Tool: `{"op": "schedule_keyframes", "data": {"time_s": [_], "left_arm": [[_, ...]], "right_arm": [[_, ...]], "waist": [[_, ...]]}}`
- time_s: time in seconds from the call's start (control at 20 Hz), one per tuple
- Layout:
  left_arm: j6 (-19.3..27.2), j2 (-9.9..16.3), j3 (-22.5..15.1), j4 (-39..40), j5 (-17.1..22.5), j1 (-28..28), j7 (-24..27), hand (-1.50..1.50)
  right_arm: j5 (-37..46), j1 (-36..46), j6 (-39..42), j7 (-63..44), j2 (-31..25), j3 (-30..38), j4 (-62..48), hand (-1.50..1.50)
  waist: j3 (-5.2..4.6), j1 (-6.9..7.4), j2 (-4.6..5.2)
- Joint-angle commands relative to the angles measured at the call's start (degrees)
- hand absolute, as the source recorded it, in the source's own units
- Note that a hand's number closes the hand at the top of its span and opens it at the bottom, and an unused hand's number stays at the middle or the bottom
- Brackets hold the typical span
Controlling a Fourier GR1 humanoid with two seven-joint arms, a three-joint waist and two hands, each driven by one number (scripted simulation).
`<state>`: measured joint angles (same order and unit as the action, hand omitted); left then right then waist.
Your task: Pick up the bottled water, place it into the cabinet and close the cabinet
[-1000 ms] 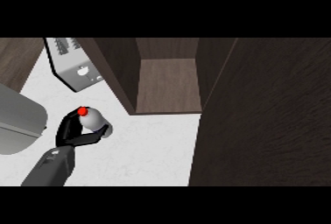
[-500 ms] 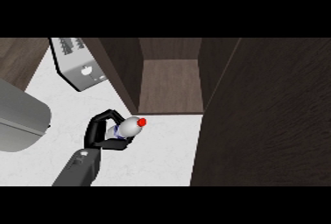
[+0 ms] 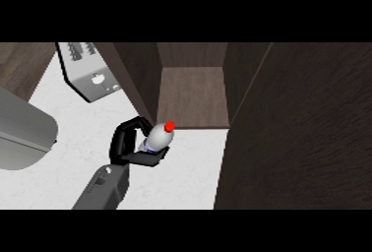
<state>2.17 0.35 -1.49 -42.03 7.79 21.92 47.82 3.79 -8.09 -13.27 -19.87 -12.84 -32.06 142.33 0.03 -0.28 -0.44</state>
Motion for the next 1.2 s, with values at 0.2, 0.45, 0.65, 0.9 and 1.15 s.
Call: {"op": "schedule_keyframes", "data": {"time_s": [0.2, 0.45, 0.65, 0.9, 1.15], "left_arm": [[10.25, -0.34, -13.21, -20.73, 9.33, -3.56, -15.32, 1.50], [13.56, -0.34, -15.13, -25.59, 10.12, -0.07, -22.63, 1.50], [24.35, -0.35, -20.77, -22.13, 12.72, 7.05, -23.82, 1.50], [28.93, -0.35, -22.28, -18.20, 12.95, 12.19, -25.71, 1.50], [27.80, -0.35, -18.96, -10.63, 16.03, 17.52, -26.04, 1.50]], "right_arm": [[3.03, -4.74, 0.15, 2.11, -1.98, -0.59, 5.35, -1.50], [3.20, -2.06, -0.94, -0.56, -0.66, 0.00, 4.24, -1.50], [-1.50, -5.05, 1.53, 2.25, -3.50, 3.26, 6.16, -1.50], [-0.18, -7.82, 1.22, 4.72, -4.38, 1.98, 5.95, -1.50], [-1.48, -5.85, 0.80, 0.71, -3.90, 2.93, 8.10, -1.50]], "waist": [[0.02, -0.07, 0.00], [-0.03, 0.15, 0.24], [-0.01, -0.65, 0.38], [0.00, -0.90, 0.40], [-0.05, -0.82, 0.55]]}}
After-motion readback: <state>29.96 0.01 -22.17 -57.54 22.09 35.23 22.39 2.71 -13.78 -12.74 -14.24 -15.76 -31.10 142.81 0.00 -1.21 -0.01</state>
